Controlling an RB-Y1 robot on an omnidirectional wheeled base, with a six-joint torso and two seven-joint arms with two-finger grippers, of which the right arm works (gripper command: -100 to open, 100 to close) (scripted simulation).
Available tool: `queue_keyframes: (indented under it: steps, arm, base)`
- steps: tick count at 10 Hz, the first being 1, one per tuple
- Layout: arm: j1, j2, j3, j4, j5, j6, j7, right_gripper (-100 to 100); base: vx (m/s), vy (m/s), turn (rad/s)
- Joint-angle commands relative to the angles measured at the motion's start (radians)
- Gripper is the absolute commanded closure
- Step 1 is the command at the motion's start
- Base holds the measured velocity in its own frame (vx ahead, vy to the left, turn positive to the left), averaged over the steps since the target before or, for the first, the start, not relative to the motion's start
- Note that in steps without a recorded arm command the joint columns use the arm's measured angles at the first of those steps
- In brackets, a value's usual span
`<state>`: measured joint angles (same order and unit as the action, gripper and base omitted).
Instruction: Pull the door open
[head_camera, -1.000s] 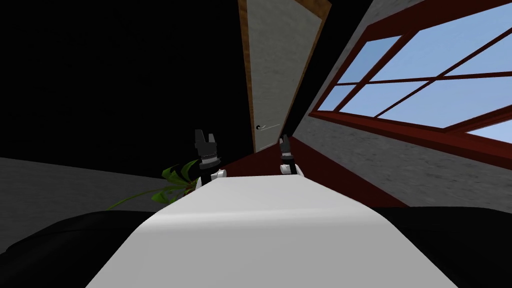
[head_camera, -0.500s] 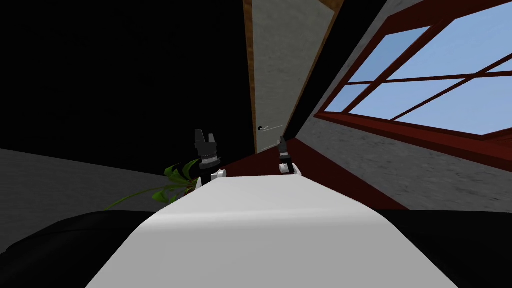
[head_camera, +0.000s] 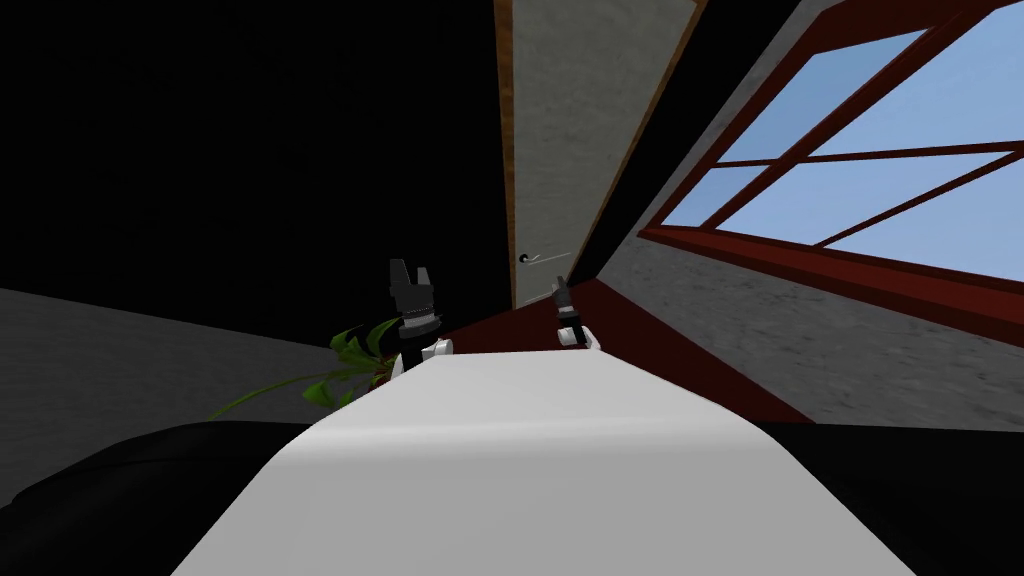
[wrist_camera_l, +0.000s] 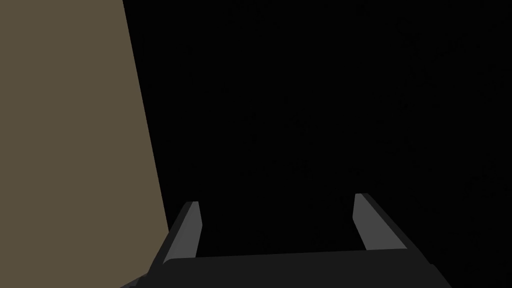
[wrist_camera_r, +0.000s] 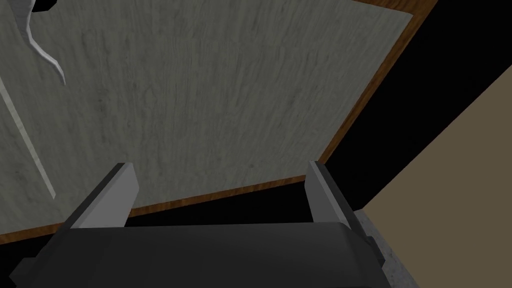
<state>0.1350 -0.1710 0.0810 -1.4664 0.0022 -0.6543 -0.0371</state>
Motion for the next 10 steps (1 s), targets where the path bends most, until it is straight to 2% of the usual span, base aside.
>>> queue_keyframes:
  steps: [1, 2, 3, 6, 7, 10]
  arm:
    - [-0.021, -0.007, 0.004, 0.048, -0.002, -0.004, -0.009, -100]
    - [-0.038, -0.013, 0.007, 0.073, -0.005, -0.007, -0.016, -100]
    - [-0.038, -0.013, 0.007, 0.085, -0.005, -0.007, -0.016, -100]
    - [-0.089, -0.032, 0.016, 0.189, -0.011, -0.018, -0.038, -100]
    - [-0.089, -0.032, 0.016, 0.196, -0.011, -0.018, -0.038, -100]
    - [-0.139, -0.049, 0.024, 0.300, -0.017, -0.029, -0.060, -100]
  base:
    - [0.046, -0.022, 0.068]
    - [0.068, -0.018, 0.116]
    - [0.057, -0.018, 0.033]
    - [0.079, -0.025, 0.096]
    - [0.063, -0.031, 0.027]
    - [0.072, -0.021, 0.091]
